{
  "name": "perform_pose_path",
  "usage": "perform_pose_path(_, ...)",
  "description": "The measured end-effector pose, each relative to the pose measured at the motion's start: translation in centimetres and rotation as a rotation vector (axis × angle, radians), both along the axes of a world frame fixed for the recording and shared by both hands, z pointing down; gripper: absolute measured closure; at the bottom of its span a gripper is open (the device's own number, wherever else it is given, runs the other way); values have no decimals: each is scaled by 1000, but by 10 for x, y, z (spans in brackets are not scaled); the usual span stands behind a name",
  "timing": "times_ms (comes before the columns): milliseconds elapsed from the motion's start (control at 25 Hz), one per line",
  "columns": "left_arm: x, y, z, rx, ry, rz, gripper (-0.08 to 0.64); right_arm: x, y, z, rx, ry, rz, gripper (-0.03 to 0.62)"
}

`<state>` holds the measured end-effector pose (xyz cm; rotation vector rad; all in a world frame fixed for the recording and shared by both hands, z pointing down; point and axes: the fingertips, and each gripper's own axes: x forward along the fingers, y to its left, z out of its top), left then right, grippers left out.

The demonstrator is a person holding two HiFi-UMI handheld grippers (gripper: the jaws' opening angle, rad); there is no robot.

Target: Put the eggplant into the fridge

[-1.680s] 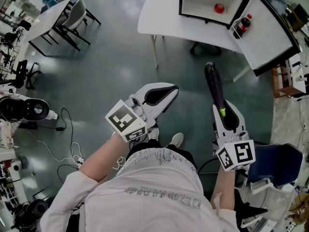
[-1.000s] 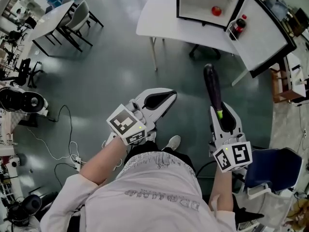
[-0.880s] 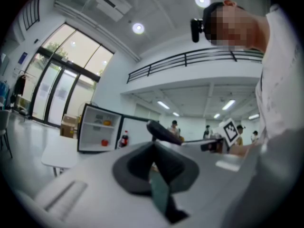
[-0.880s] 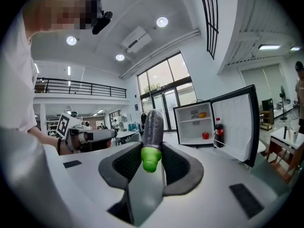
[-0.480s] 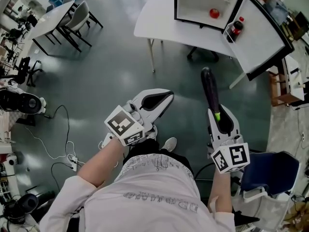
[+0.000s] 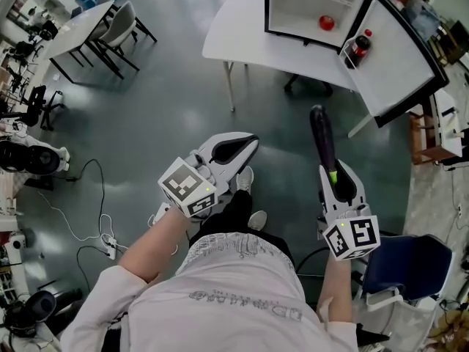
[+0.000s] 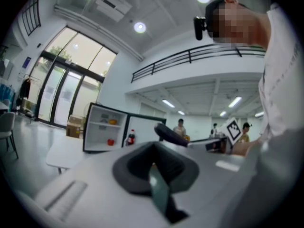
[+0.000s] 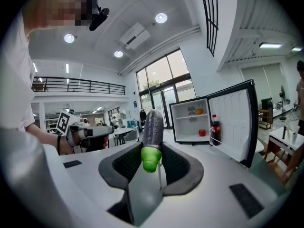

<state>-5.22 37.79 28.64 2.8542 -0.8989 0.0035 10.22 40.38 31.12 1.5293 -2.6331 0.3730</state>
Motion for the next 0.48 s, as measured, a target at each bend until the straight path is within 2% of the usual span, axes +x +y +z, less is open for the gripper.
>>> perform_pose_path(480, -6, -65, 22, -34, 13, -27, 553, 13, -53, 21, -40, 4, 28, 465)
